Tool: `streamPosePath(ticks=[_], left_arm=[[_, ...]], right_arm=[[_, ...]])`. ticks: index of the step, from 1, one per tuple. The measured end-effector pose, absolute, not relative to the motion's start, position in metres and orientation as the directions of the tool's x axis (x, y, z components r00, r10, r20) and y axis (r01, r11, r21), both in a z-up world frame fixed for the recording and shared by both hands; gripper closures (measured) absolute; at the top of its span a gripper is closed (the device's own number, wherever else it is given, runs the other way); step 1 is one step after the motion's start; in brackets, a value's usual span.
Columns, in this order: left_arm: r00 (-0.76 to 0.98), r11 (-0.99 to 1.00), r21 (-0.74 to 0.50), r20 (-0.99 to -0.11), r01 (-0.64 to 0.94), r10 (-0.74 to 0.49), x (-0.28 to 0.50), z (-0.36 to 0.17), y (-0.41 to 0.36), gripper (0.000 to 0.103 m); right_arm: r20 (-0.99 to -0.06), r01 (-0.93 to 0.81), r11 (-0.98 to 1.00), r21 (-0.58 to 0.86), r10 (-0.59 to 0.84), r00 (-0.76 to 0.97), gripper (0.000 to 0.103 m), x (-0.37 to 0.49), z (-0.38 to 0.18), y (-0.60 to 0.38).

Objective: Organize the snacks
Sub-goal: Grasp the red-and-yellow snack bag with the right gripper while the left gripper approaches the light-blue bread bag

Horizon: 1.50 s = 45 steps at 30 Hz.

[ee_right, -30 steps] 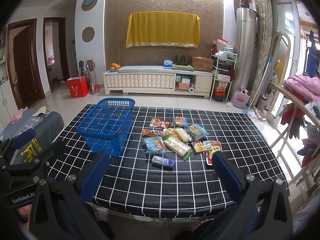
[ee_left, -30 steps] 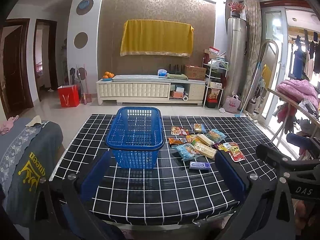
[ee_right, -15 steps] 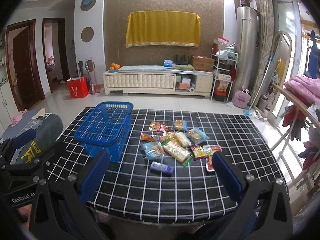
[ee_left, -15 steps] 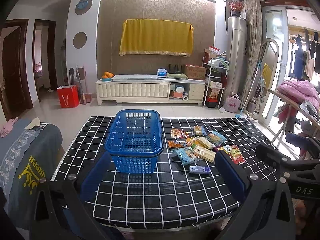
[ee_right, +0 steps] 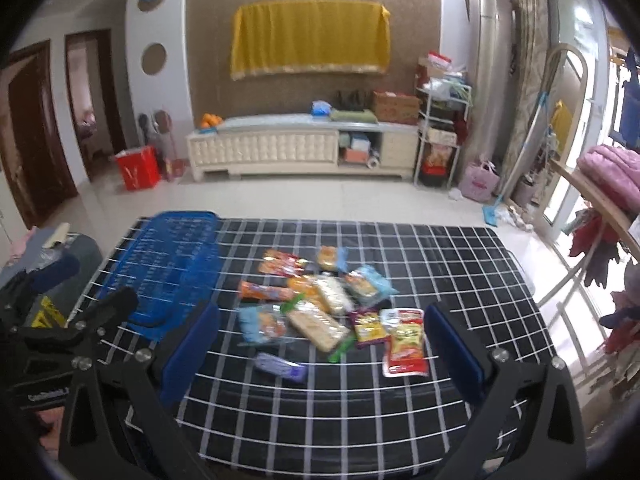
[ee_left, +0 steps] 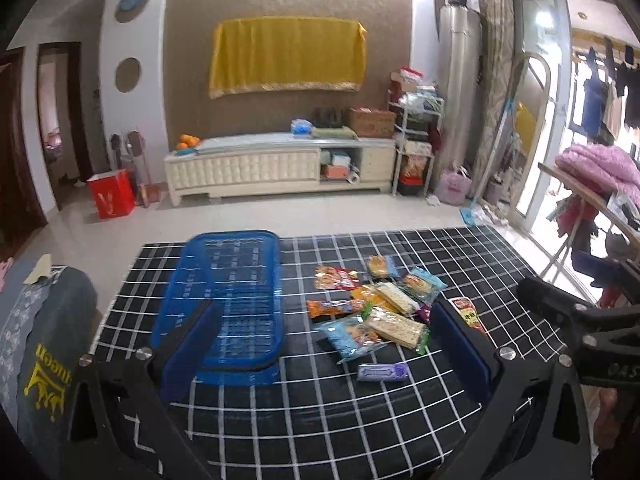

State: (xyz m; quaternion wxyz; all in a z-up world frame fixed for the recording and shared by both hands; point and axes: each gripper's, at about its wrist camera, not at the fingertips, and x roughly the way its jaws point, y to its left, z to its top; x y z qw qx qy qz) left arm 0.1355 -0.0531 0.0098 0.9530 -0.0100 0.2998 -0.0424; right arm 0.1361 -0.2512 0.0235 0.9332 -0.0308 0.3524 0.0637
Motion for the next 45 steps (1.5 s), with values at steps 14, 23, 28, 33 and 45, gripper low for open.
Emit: streamPosePath(ticks=[14, 23, 28, 33, 45], left_arm=[[0.633, 0.986, -0.096, -0.757, 0.139, -0.163, 0.242, -0.074, -0.125, 0.0], [0.509, 0.985, -0.133, -0.844, 0.109, -0.171, 0.283, -0.143, -0.153, 0.0], [0.454, 0.984, -0.151, -0.873, 0.098, -0.18, 0.308, -0.172, -0.163, 0.0], [0.424, 0.983, -0.157, -0.887, 0.095, -0.182, 0.324, -0.187, -0.17, 0.0], [0.4, 0.986, -0.138, -0.902, 0.092, -0.164, 0.326, -0.194, -0.176, 0.0]], right_arm=[[-0.844, -0.03, 0.999, 0.021, 0.033, 0.536, 0.0, 0.221, -0.078, -0.332], [-0.924, -0.008, 1.0, -0.021, -0.016, 0.381, 0.0, 0.261, -0.158, -0.357], [-0.948, 0.0, 0.999, -0.033, -0.032, 0.315, 0.0, 0.282, -0.194, -0.368], [-0.962, 0.002, 0.999, -0.046, -0.045, 0.268, 0.0, 0.299, -0.219, -0.376], [-0.957, -0.094, 0.995, -0.019, 0.009, 0.292, 0.057, 0.3, -0.222, -0.359]])
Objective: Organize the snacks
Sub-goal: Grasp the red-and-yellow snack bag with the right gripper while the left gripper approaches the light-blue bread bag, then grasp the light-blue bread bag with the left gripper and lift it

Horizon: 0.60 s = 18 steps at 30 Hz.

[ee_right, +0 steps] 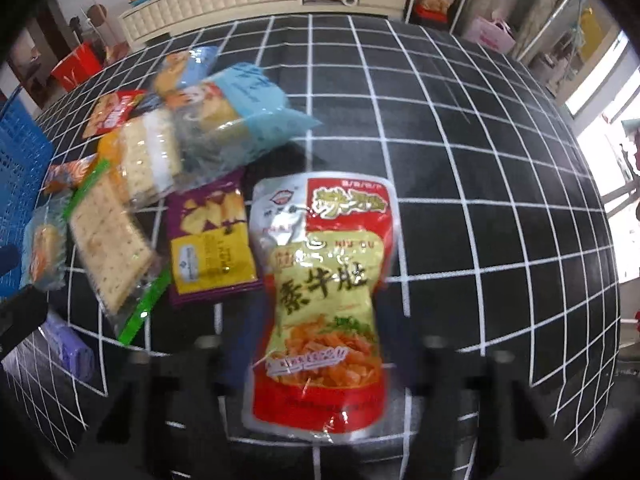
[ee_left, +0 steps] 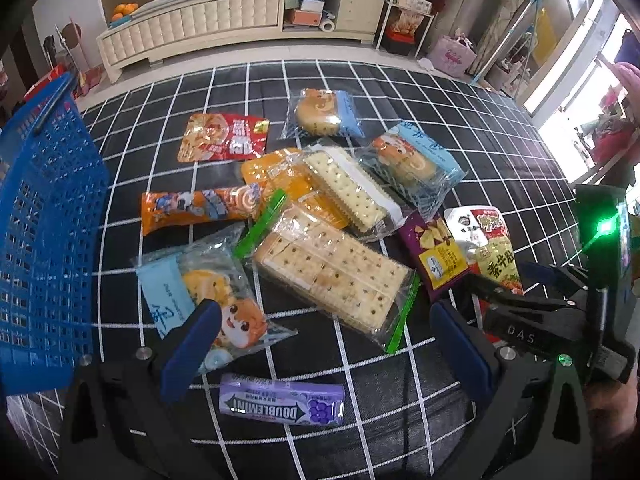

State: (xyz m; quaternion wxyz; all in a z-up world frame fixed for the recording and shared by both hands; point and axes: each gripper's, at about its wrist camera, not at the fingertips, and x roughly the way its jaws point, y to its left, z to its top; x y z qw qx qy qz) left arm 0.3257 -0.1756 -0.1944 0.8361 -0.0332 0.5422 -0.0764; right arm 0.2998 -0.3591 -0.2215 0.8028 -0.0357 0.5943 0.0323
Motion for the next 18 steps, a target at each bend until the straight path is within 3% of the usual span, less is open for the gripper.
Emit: streamPosePath(ticks=[3, 10, 18], left_arm=[[0.404, 0.987, -0.135, -0.901, 0.086, -0.158, 0.319, -0.192, -0.173, 0.0], [0.437, 0.988, -0.13, -0.886, 0.08, -0.152, 0.301, -0.171, -0.153, 0.0], [0.466, 0.99, -0.13, -0.874, 0.05, -0.138, 0.297, -0.147, -0.121, 0.0]], right_arm=[[-0.955, -0.072, 0.997, -0.009, 0.013, 0.297, 0.061, 0.296, -0.22, -0.359], [-0.929, -0.014, 0.999, 0.041, 0.043, 0.367, 0.062, 0.266, -0.176, -0.369], [-0.886, -0.107, 0.988, 0.112, 0.148, 0.439, 0.062, 0.257, -0.146, -0.33]])
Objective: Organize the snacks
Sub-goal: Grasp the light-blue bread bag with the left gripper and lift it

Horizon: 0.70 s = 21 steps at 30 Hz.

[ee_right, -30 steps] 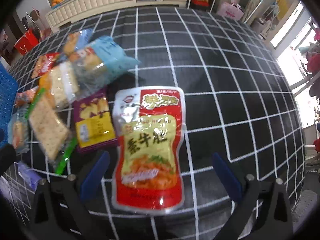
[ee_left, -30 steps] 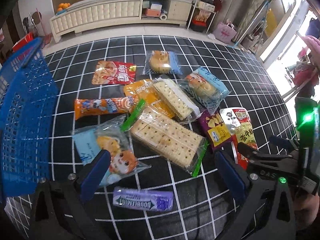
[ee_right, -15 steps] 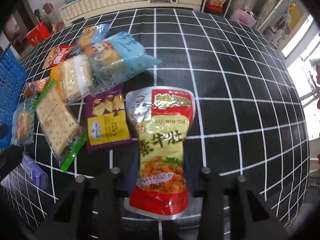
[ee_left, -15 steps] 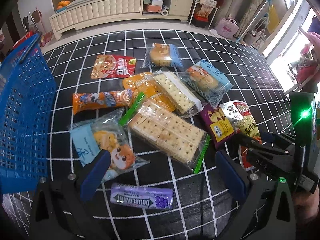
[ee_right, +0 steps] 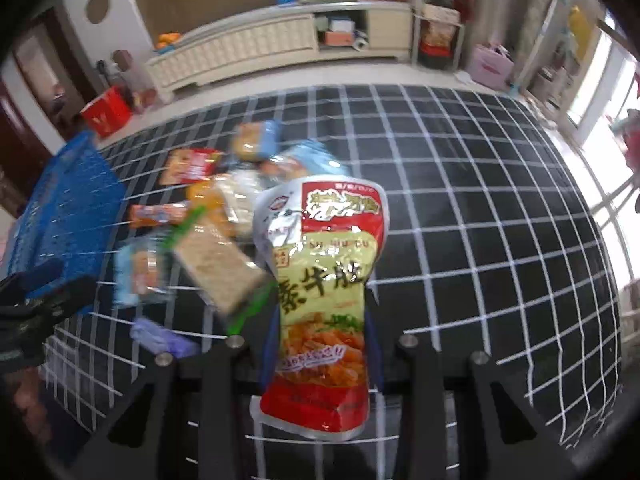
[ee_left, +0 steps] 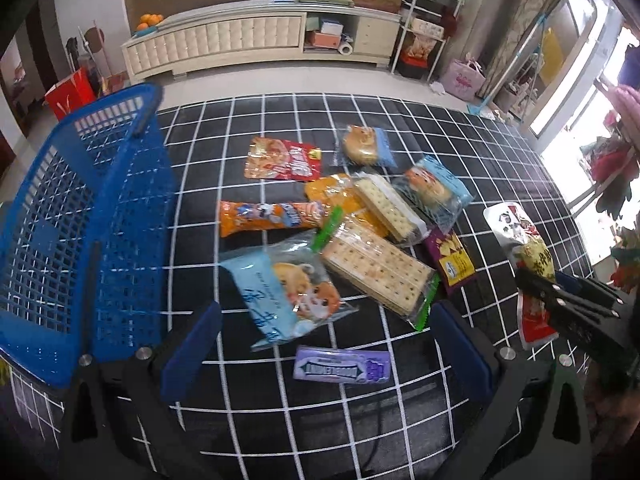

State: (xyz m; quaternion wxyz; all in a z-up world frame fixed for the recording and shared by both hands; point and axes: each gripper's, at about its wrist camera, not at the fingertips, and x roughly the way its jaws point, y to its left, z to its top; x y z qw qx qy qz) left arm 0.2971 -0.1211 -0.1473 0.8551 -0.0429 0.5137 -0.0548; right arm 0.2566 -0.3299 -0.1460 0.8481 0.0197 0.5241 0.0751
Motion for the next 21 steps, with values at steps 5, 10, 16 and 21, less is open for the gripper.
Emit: streamPosePath(ticks=[5, 10, 16, 21], left_arm=[[0.408, 0.988, -0.154, -0.902, 0.004, -0.142, 0.314, -0.164, -0.107, 0.0], [0.371, 0.988, -0.148, -0.921, -0.039, -0.123, 0.327, -0.188, -0.1, 0.0], [0.332, 0.984, -0.157, -0.935, -0.079, -0.122, 0.347, -0.214, -0.088, 0.0], [0.285, 0.986, -0.155, -0.949, -0.059, -0.132, 0.361, -0.233, -0.088, 0.0]], right_arm=[[-0.886, -0.148, 0.981, 0.126, 0.178, 0.427, 0.062, 0.274, -0.154, -0.309], [-0.896, -0.165, 0.978, 0.128, 0.186, 0.404, 0.062, 0.282, -0.167, -0.299], [-0.905, -0.17, 0.977, 0.126, 0.184, 0.385, 0.062, 0.289, -0.18, -0.291], [-0.911, -0.173, 0.977, 0.125, 0.183, 0.369, 0.062, 0.295, -0.188, -0.287]])
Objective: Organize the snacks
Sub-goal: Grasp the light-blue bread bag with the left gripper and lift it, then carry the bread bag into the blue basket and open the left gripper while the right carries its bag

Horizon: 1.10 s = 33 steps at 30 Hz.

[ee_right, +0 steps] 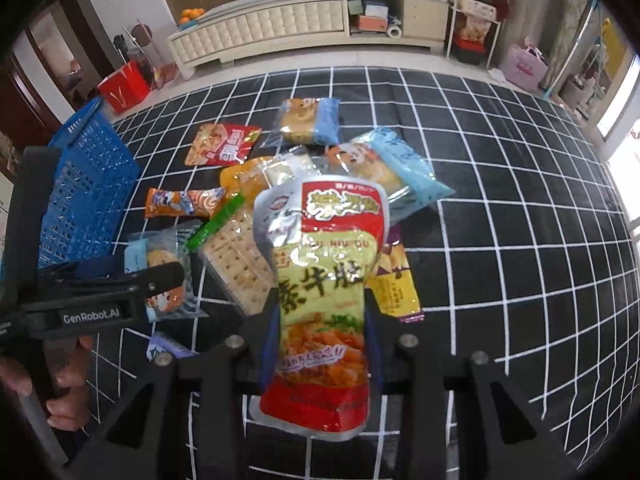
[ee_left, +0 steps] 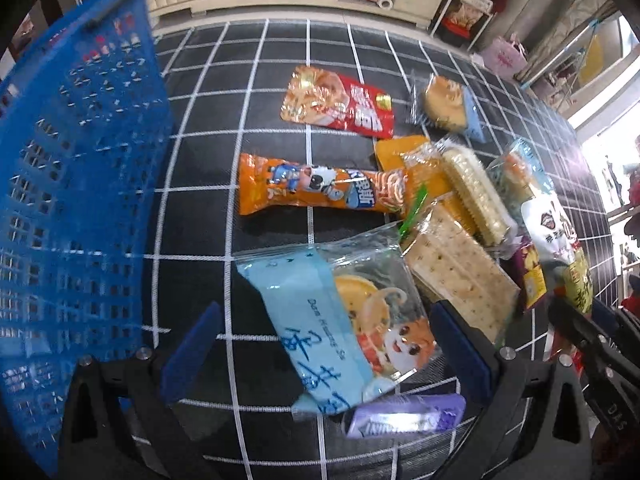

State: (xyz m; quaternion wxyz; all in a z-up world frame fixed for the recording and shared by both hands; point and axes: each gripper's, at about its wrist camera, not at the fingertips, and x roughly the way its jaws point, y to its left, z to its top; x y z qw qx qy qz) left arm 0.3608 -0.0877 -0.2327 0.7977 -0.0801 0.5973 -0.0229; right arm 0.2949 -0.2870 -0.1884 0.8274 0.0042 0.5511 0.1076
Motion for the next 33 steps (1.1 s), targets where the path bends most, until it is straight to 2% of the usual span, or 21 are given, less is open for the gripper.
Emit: streamPosePath(ticks=[6, 7, 9, 12, 17, 27, 33], left_arm=[[0.266, 0.986, -0.152, -0.955, -0.063, -0.13, 0.372, -0.242, -0.09, 0.002], [0.261, 0.989, -0.139, -0.958, -0.054, -0.121, 0.372, -0.244, -0.092, 0.006], [0.241, 0.986, -0.163, -0.959, -0.032, -0.151, 0.373, -0.247, -0.096, 0.03], [0.254, 0.992, -0.121, -0.961, -0.017, -0.113, 0.373, -0.246, -0.103, 0.036], [0.296, 0.993, -0.115, -0.949, -0.006, -0.108, 0.355, -0.232, -0.105, 0.037], [0.443, 0.992, -0.117, -0.888, 0.052, -0.128, 0.306, -0.151, -0.099, 0.037], [0.491, 0.987, -0.148, -0.857, 0.055, -0.156, 0.273, -0.109, -0.068, 0.037]], right_arm=[[-0.917, -0.182, 0.976, 0.116, 0.176, 0.359, 0.062, 0.296, -0.194, -0.281], [-0.917, -0.181, 0.977, 0.116, 0.175, 0.357, 0.062, 0.297, -0.194, -0.281], [-0.918, -0.177, 0.977, 0.117, 0.174, 0.355, 0.062, 0.296, -0.194, -0.281], [-0.918, -0.176, 0.978, 0.114, 0.171, 0.357, 0.061, 0.294, -0.192, -0.281], [-0.911, -0.173, 0.979, 0.104, 0.164, 0.378, 0.061, 0.286, -0.178, -0.28], [-0.851, -0.192, 0.976, 0.098, 0.182, 0.492, 0.062, 0.243, -0.107, -0.264], [-0.81, -0.222, 0.969, 0.109, 0.216, 0.545, 0.061, 0.218, -0.069, -0.237]])
